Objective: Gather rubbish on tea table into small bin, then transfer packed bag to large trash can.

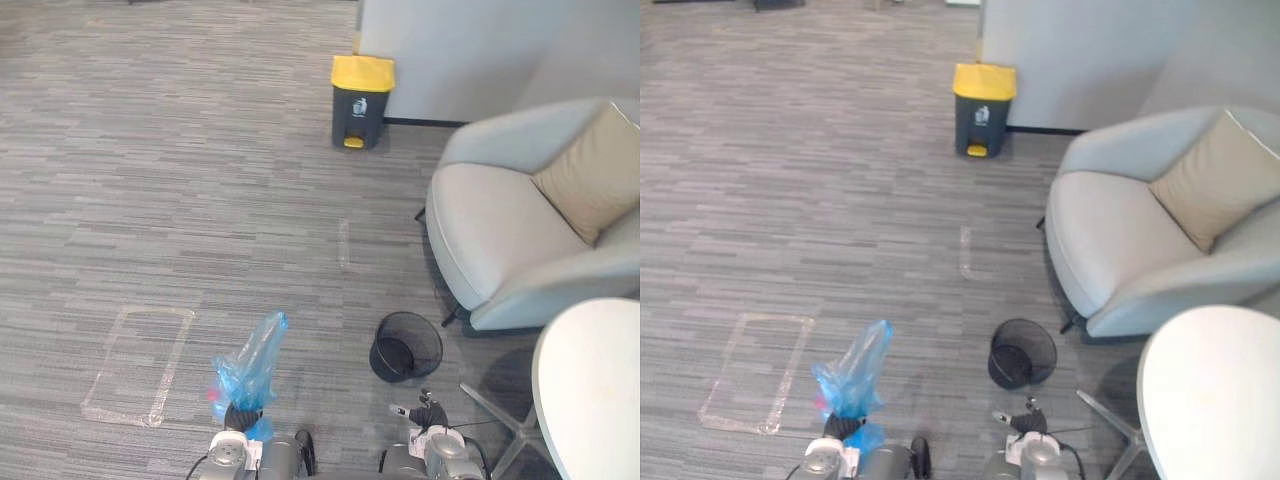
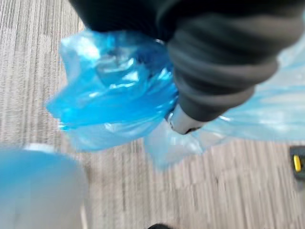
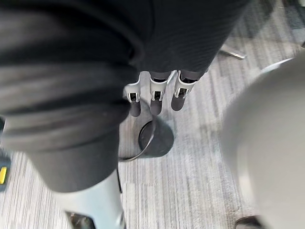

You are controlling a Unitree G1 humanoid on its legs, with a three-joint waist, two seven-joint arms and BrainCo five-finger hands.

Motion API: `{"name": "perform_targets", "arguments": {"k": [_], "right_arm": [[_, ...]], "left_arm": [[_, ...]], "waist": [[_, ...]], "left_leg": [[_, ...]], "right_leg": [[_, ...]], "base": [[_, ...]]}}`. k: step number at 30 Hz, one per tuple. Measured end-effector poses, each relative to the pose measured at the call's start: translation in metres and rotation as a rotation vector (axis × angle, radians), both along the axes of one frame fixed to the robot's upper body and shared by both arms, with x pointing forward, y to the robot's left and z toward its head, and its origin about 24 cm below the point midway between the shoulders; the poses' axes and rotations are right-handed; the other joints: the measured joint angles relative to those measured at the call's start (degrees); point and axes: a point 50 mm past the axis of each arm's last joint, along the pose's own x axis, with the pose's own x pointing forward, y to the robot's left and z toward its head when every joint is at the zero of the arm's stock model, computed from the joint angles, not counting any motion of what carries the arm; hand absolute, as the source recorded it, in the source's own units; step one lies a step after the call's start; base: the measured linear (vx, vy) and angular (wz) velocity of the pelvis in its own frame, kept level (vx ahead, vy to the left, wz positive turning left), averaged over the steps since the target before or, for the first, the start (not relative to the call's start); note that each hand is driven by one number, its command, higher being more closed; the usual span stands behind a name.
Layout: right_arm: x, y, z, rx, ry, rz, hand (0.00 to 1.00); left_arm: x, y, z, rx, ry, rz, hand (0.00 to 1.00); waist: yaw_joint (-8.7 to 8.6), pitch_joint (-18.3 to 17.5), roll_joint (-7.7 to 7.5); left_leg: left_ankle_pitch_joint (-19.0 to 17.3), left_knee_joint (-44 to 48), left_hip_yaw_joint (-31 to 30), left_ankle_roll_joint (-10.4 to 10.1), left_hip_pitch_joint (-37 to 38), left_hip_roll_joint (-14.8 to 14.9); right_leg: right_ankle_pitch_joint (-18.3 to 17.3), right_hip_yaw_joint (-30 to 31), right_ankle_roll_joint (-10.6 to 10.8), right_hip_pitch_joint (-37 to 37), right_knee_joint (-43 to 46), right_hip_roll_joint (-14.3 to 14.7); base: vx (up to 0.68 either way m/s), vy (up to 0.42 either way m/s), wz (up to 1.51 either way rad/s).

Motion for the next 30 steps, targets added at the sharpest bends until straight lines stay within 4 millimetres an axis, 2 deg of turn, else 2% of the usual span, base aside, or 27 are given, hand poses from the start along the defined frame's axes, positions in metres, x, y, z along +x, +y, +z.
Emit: {"name": "perform_targets", "arguments": {"k": [2,3,5,6,7,8,9,10,11,12,14,15,17,18,19,20,21,22,23,24,26,27,29,30], "right_arm": [[0.0,-0.001,0.0,0.001,-0.002,-0.01,0.0],[-0.001,-0.003,0.0,0.0,-0.002,-0.02,0.0],[-0.007,-0.008,-0.002,-0.001,0.012,-0.055,0.0],[-0.012,-0.011,-0.003,-0.005,0.024,-0.066,0.0],[-0.015,-0.015,-0.003,-0.009,0.021,-0.084,0.0],[-0.015,-0.015,-0.003,-0.007,0.02,-0.09,0.0],[-0.013,-0.015,-0.002,-0.008,0.014,-0.09,0.0],[-0.008,-0.017,0.001,-0.016,-0.006,-0.082,0.0],[-0.005,-0.013,0.003,-0.012,-0.024,-0.069,0.0],[-0.003,-0.009,0.003,-0.009,-0.027,-0.056,0.0],[0.003,-0.005,0.005,-0.003,-0.041,-0.038,0.0],[0.007,-0.003,0.007,0.0,-0.053,-0.034,0.0],[0.014,-0.001,0.01,0.01,-0.073,-0.042,0.0],[0.016,-0.002,0.011,0.012,-0.078,-0.057,0.0],[0.016,-0.003,0.012,0.01,-0.089,-0.072,0.0],[0.017,-0.005,0.014,0.002,-0.103,-0.083,0.0],[0.015,-0.009,0.014,-0.009,-0.098,-0.087,0.0],[0.009,-0.009,0.01,-0.006,-0.071,-0.093,0.0],[0.01,-0.004,0.01,0.007,-0.069,-0.088,0.0],[0.007,-0.002,0.008,0.016,-0.061,-0.094,0.0],[0.004,0.004,0.006,0.033,-0.05,-0.097,0.0],[0.002,0.007,0.005,0.036,-0.041,-0.092,0.0],[-0.001,0.01,0.004,0.039,-0.032,-0.086,0.0],[-0.005,0.011,0.002,0.039,-0.017,-0.078,0.0]], "left_arm": [[0.002,0.0,0.001,-0.006,-0.007,0.017,1.0],[0.005,-0.001,0.002,-0.009,-0.014,0.015,1.0],[0.011,-0.004,0.003,-0.018,-0.028,0.011,1.0],[0.012,-0.006,0.004,-0.021,-0.031,0.01,1.0],[0.011,-0.011,0.003,-0.038,-0.029,0.012,1.0],[0.01,-0.015,0.002,-0.048,-0.027,0.015,1.0],[0.013,-0.018,0.004,-0.058,-0.043,0.01,1.0],[0.017,-0.024,0.006,-0.076,-0.059,0.015,1.0],[0.018,-0.03,0.007,-0.101,-0.069,0.029,1.0],[0.017,-0.032,0.008,-0.107,-0.073,0.032,1.0],[0.021,-0.034,0.011,-0.117,-0.096,0.033,1.0],[0.024,-0.036,0.013,-0.122,-0.11,0.033,1.0],[0.031,-0.038,0.017,-0.134,-0.137,0.037,1.0],[0.033,-0.038,0.018,-0.136,-0.143,0.042,1.0],[0.032,-0.038,0.018,-0.14,-0.141,0.051,1.0],[0.032,-0.04,0.018,-0.146,-0.14,0.053,1.0],[0.032,-0.043,0.017,-0.154,-0.138,0.054,1.0],[0.032,-0.044,0.017,-0.155,-0.134,0.052,1.0],[0.034,-0.041,0.017,-0.145,-0.137,0.05,1.0],[0.035,-0.04,0.018,-0.141,-0.142,0.048,1.0],[0.035,-0.036,0.018,-0.131,-0.142,0.047,1.0],[0.031,-0.034,0.016,-0.125,-0.131,0.049,1.0],[0.028,-0.031,0.016,-0.113,-0.125,0.043,1.0],[0.028,-0.029,0.016,-0.103,-0.122,0.032,1.0]], "waist": [[-0.08,0.3,-0.14],[-0.23,0.4,-0.26],[-0.84,0.5,-0.64],[-1.02,0.3,-0.69],[-1.03,-0.3,-0.04],[-0.81,-1.2,1.1],[-1.06,-1.2,1.34],[-1.01,-1.1,1.49],[-0.78,-0.8,1.88],[-0.48,-0.7,1.84],[0.46,-0.4,1.54],[0.73,-0.3,1.4],[2.17,-0.2,1.36],[2.64,0.0,1.3],[3.04,0.1,1.17],[3.09,-0.1,1.43],[3.06,-0.4,2.42],[3.13,-0.3,1.68],[2.87,-0.6,0.3],[2.77,-0.4,-0.39],[3.3,-0.2,-0.6],[3.25,-0.2,-0.59],[3.05,-0.2,-0.42],[2.62,-0.1,-0.55]], "left_leg": [[-1.2,-1.0,-1.5,-0.3,2.1,0.0],[-1.8,-1.7,-2.8,-0.4,3.5,-0.2],[-3.7,-3.0,-6.1,-1.0,6.6,-0.9],[-4.7,-3.4,-7.7,-1.5,8.0,-0.9],[-5.5,-4.6,-9.4,-2.7,10.2,0.4],[-5.1,-4.5,-9.7,-3.9,11.0,1.5],[-4.0,-0.5,-8.7,-5.8,9.1,2.2],[-2.0,6.9,-7.3,-8.5,6.2,2.5],[2.6,17.3,-4.7,-9.5,3.1,3.5],[5.0,22.6,-3.1,-9.6,1.4,4.8],[2.0,33.8,2.7,-8.2,-3.6,9.4],[0.8,34.8,4.5,-7.7,-5.9,10.7],[-1.3,29.6,6.6,-6.8,-10.7,12.0],[-1.4,25.0,6.7,-6.9,-11.2,12.1],[-0.5,16.7,6.3,-7.3,-11.3,11.9],[3.5,7.0,4.8,-7.7,-11.0,11.1],[8.5,0.3,2.7,-7.7,-10.4,11.2],[13.5,-0.2,2.4,-8.3,-10.2,10.3],[12.3,-1.1,3.0,-7.5,-9.3,8.5],[11.1,-1.3,4.7,-7.2,-8.7,8.1],[8.5,-0.6,7.8,-6.4,-6.2,7.8],[7.0,-1.3,10.1,-5.8,-3.5,7.8],[4.7,-3.1,12.1,-5.5,0.2,7.6],[4.0,-4.1,12.5,-5.6,2.2,7.4]], "right_leg": [[1.8,-0.8,-0.2,-2.2,-6.5,2.8],[4.2,-1.0,-0.4,-3.0,-11.3,4.0],[9.4,-0.5,-1.2,-3.3,-18.5,4.6],[12.5,0.1,-2.7,-3.1,-17.8,4.5],[13.2,-1.1,-5.8,-2.1,-15.7,5.1],[12.0,-2.6,-6.6,-1.4,-15.4,5.4],[10.6,-4.1,-7.6,-1.0,-14.5,5.4],[10.0,-5.3,-8.4,0.5,-14.3,5.3],[9.5,-5.4,-8.8,4.4,-16.2,6.2],[9.3,-4.9,-9.1,6.7,-17.6,6.7],[8.0,-3.0,-10.2,13.0,-21.0,8.0],[7.8,-2.6,-10.2,14.9,-22.2,8.2],[7.8,-0.2,-10.2,17.9,-24.2,8.0],[7.7,0.5,-9.9,18.8,-24.6,7.6],[6.8,1.0,-8.4,20.1,-24.7,6.9],[5.1,2.0,-6.2,21.2,-24.8,6.4],[3.5,2.9,-4.5,21.8,-24.8,6.7],[0.8,5.0,-2.3,22.0,-24.3,5.6],[0.5,5.5,-1.9,21.7,-23.6,3.6],[0.4,6.4,-1.7,21.5,-22.6,2.6],[0.6,8.6,-1.5,20.0,-17.5,1.2],[0.9,9.8,-0.9,17.4,-10.9,0.4],[3.9,9.6,3.2,11.0,2.3,-0.8],[4.1,8.0,2.6,7.1,9.9,-1.5]], "base": [[0.27,-0.05,0.39],[0.48,-0.124,0.58],[0.54,-0.162,0.84],[0.59,-0.238,0.93],[0.58,-0.223,0.77],[0.71,-0.234,0.65],[0.6,-0.163,0.53],[0.7,-0.194,0.46],[0.57,-0.15,0.21],[0.44,-0.08,-0.07],[0.45,-0.029,-0.24],[0.53,-0.01,-0.33],[0.4,0.054,-0.55],[0.27,0.092,-0.67],[0.27,0.125,-0.61],[0.35,0.201,-0.56],[0.38,0.277,-0.59],[0.36,0.283,-0.44],[0.28,0.228,-0.4],[0.29,0.203,-0.42],[0.24,0.189,-0.78],[0.23,0.199,-0.91],[0.26,0.208,-0.65],[0.23,0.132,-0.24]]}}
